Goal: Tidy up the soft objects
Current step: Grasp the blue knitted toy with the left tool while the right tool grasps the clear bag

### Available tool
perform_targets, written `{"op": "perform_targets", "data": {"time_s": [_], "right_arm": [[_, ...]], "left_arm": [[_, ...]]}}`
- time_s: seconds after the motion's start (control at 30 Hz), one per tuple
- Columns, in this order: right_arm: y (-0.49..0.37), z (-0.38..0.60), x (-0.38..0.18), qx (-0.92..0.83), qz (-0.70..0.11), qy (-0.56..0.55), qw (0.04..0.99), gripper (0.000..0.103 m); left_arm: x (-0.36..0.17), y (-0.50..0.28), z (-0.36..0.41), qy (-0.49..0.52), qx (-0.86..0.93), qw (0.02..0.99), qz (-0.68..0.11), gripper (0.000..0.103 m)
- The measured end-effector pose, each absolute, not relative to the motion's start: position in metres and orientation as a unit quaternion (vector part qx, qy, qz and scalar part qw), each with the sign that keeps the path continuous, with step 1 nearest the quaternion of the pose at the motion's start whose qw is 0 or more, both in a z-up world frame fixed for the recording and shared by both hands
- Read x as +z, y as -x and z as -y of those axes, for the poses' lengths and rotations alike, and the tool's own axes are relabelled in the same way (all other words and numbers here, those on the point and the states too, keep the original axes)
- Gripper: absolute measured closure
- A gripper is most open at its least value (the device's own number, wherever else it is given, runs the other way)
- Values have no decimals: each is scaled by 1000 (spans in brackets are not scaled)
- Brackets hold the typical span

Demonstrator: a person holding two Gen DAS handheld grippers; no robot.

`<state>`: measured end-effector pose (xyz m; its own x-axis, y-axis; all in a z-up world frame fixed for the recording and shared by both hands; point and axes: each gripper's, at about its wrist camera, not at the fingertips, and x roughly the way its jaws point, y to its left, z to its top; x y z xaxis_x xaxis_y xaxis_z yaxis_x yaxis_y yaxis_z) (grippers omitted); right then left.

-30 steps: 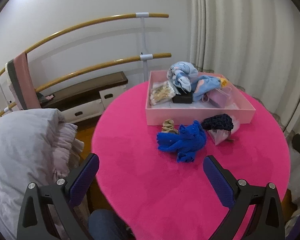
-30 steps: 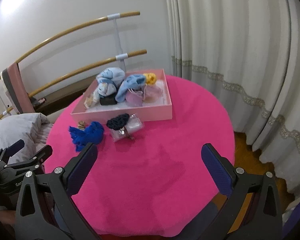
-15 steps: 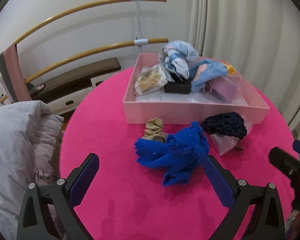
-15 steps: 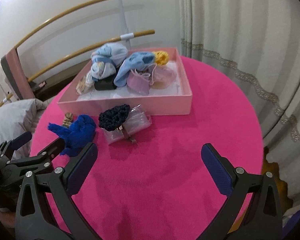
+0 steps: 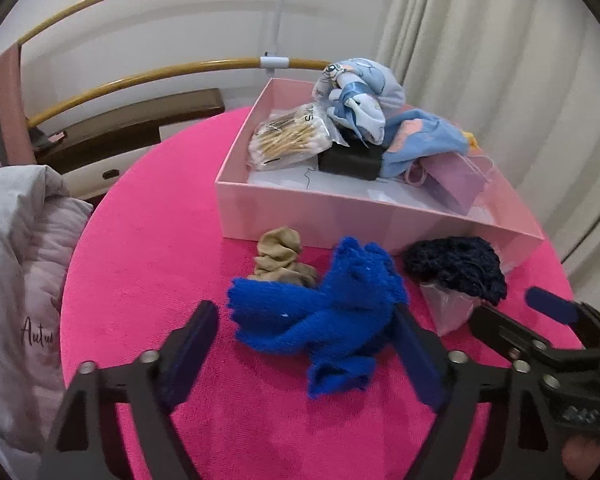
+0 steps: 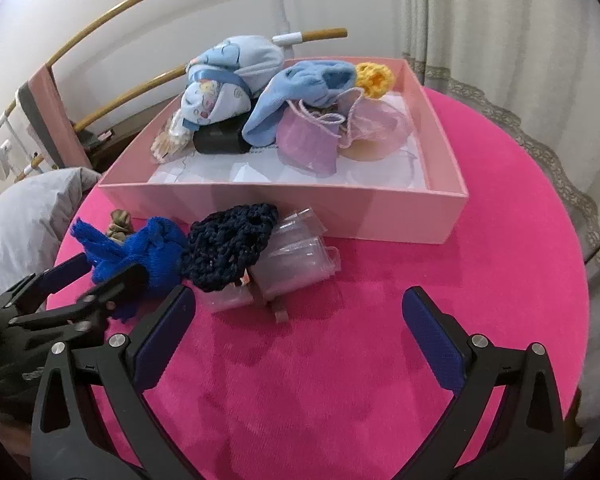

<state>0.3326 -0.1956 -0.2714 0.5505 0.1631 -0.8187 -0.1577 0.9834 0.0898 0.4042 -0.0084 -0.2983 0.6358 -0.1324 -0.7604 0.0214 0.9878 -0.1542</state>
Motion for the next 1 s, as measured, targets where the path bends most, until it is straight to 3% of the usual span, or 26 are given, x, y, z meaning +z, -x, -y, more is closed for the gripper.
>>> {"op": "perform_targets", "data": {"time_s": [0.13,0.23,0.27,0.37,0.4,0.6,0.67,0.77,0.9,0.97,1.0], "right_arm": [[-340,188,-276,102,-464,6,880,0],[-347,184,-283,102,-468,21,878,0],[-348,182,-285,103,-467,24,878,1],[-352,176,-289,104,-463,37,880,11],[-352,175,-287,109,-460,35,880,25],[-338,180,-285,112,-460,26,880,26],[-328,185,-283,104,-461,21,881,26],[-316,194,-283,95,-463,13,881,26],[-309,202,-281,86,-466,9,881,26],[-308,204,-280,82,-467,9,880,26],[-308,204,-279,82,-468,8,880,26]], "left_arm": [[-296,-401,0,73,-49,901,-424,34],[-292,-395,-6,73,-43,904,-419,24],[-292,-396,-7,70,-33,906,-417,13],[-289,-392,-6,68,-25,907,-415,8],[-289,-391,-5,70,-25,907,-415,8],[-290,-391,2,72,-44,904,-420,24],[-288,-389,3,67,-41,904,-420,23],[-287,-393,6,67,-29,903,-423,6],[-285,-397,13,74,-30,902,-424,0],[-291,-401,17,75,-27,901,-427,0],[-295,-404,18,75,-23,899,-430,10]]}}
